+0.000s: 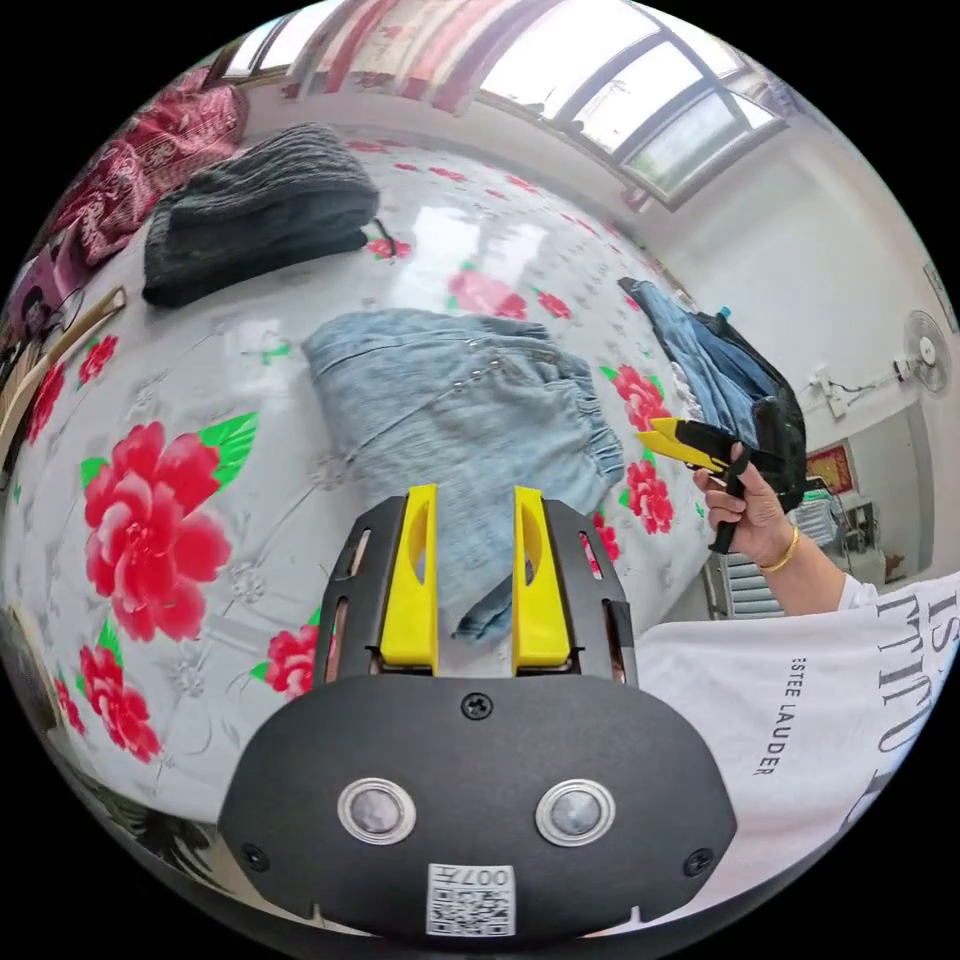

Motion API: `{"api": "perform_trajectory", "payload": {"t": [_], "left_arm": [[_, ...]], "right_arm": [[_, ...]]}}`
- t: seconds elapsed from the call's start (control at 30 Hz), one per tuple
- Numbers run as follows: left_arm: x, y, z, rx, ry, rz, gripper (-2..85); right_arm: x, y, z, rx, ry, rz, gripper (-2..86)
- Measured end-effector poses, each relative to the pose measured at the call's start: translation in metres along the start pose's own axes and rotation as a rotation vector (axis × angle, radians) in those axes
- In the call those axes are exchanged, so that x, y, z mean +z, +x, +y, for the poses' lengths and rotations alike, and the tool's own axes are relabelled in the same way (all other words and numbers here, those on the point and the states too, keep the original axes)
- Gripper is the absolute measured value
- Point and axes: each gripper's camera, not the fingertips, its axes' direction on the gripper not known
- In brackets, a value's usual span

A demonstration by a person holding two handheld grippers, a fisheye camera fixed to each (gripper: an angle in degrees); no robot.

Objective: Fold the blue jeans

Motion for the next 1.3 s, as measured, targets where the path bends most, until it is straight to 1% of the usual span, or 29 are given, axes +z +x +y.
{"api": "perform_trajectory", "payload": {"t": [0.07, 0.13, 0.3, 0.37, 0.5, 0.7, 0.8, 0.93, 1.07, 1.13, 1.2, 1.23, 1.3], "left_arm": [[-0.002, -0.017, 0.000, -0.049, -0.018, -0.142, 11.4], [0.000, -0.028, -0.002, -0.092, -0.038, -0.185, 12.0], [0.020, -0.051, -0.014, -0.178, -0.103, -0.142, 13.9], [0.030, -0.056, -0.022, -0.184, -0.125, -0.122, 14.7], [0.043, -0.061, -0.032, -0.178, -0.155, -0.104, 13.9], [0.066, -0.068, -0.047, -0.152, -0.197, 0.011, 7.0], [0.070, -0.071, -0.054, -0.131, -0.208, 0.010, 3.9], [0.053, -0.084, -0.060, -0.158, -0.151, 0.109, 1.0], [0.007, -0.090, -0.089, -0.156, 0.001, 0.226, 0.1], [-0.023, -0.090, -0.113, -0.114, 0.091, 0.224, 0.0], [-0.055, -0.091, -0.140, -0.072, 0.168, 0.206, 0.0], [-0.078, -0.092, -0.160, -0.039, 0.212, 0.179, 0.1], [-0.111, -0.096, -0.192, 0.005, 0.282, 0.113, 0.2]], "right_arm": [[0.008, 0.011, -0.016, 0.017, -0.020, -0.002, 11.6], [0.018, 0.020, -0.031, 0.025, -0.060, -0.009, 12.1], [0.054, 0.030, -0.057, 0.005, -0.235, -0.050, 12.9], [0.056, 0.029, -0.061, -0.009, -0.243, -0.006, 13.0], [0.054, 0.033, -0.069, -0.009, -0.273, -0.042, 12.4], [0.059, 0.031, -0.077, -0.016, -0.322, -0.005, 11.1], [0.062, 0.023, -0.082, -0.019, -0.352, 0.009, 8.8], [0.048, -0.008, -0.089, -0.072, -0.319, 0.010, 6.6], [0.022, -0.062, -0.115, -0.135, -0.228, -0.103, 5.4], [0.013, -0.093, -0.134, -0.193, -0.188, -0.145, 5.1], [0.005, -0.142, -0.166, -0.286, -0.128, -0.211, 4.7], [0.004, -0.155, -0.175, -0.312, -0.112, -0.225, 4.7], [0.006, -0.213, -0.217, -0.419, -0.045, -0.263, 4.5]]}}
